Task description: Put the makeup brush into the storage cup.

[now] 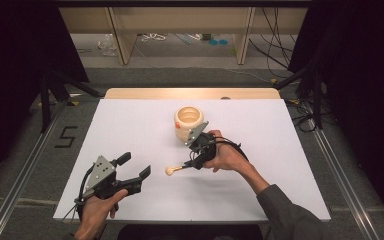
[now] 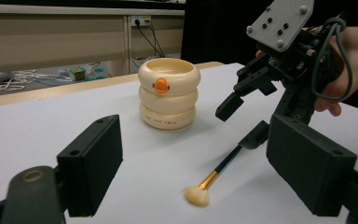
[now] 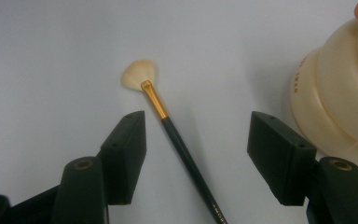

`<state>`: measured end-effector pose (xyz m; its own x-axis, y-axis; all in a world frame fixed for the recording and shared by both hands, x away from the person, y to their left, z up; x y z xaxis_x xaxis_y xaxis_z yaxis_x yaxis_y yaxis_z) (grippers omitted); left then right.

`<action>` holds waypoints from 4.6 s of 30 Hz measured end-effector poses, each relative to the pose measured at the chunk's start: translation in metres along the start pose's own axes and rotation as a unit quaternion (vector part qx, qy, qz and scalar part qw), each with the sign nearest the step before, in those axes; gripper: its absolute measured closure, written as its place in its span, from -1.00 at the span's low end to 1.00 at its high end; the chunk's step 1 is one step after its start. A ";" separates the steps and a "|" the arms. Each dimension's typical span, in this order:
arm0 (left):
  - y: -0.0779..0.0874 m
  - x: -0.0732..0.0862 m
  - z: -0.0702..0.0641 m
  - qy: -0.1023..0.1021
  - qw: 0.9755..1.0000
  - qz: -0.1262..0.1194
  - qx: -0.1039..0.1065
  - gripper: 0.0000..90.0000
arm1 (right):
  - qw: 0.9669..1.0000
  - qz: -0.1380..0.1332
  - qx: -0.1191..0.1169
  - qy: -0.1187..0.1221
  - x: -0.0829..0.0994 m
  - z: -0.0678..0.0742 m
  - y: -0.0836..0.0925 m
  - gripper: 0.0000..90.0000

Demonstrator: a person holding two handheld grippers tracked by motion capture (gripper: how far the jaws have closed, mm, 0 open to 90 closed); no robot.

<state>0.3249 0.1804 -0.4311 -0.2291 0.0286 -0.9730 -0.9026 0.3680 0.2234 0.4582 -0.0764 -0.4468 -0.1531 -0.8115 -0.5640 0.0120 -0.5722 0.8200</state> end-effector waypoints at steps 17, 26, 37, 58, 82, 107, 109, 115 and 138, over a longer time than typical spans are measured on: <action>0.000 -0.001 0.001 -0.009 1.000 -0.002 0.001 -0.60 | 0.999 0.032 -0.025 -0.004 0.003 -0.005 -0.013 -0.10; 0.000 -0.001 0.001 -0.009 1.000 -0.002 0.001 -0.60 | 0.998 0.044 -0.033 -0.005 0.002 -0.005 -0.021 -0.03; 0.000 -0.001 0.001 -0.009 1.000 -0.001 0.001 -0.60 | 0.998 0.054 -0.039 -0.008 0.005 -0.010 -0.026 0.00; 0.001 -0.001 0.001 -0.008 1.000 -0.002 0.000 -0.60 | 0.997 0.068 -0.045 -0.010 0.006 -0.013 -0.031 0.16; 0.001 -0.001 0.001 -0.008 1.000 -0.002 0.000 -0.60 | 0.996 0.076 -0.045 -0.010 0.006 -0.015 -0.038 0.26; 0.001 -0.001 0.001 -0.008 1.000 -0.002 0.000 -0.60 | 0.994 0.090 -0.055 -0.022 0.005 -0.015 -0.040 0.39; 0.001 -0.001 0.001 -0.008 1.000 -0.002 0.000 -0.60 | 0.994 0.091 -0.054 -0.026 0.004 -0.015 -0.041 0.39; 0.001 -0.001 0.001 -0.007 1.000 -0.002 0.000 -0.59 | 0.993 0.099 -0.053 -0.027 0.003 -0.014 -0.041 0.45; 0.002 -0.001 0.001 -0.007 1.000 -0.004 -0.001 -0.59 | 0.991 0.120 -0.054 -0.032 -0.003 -0.010 -0.043 0.63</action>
<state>0.3242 0.1820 -0.4295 -0.2169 0.0377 -0.9755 -0.9053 0.3661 0.2154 0.4683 -0.0510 -0.4814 -0.1943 -0.9186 -0.3442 0.1613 -0.3760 0.9125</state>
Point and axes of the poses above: each handheld gripper's, and its own axes: y roughly backward along the jaws, x roughly out of its underside, z roughly to its left, the point moved 2 cm from there along -y, roughly forward along the jaws, and after that the axes turned 14 degrees about -x, right-handed, at the moved point
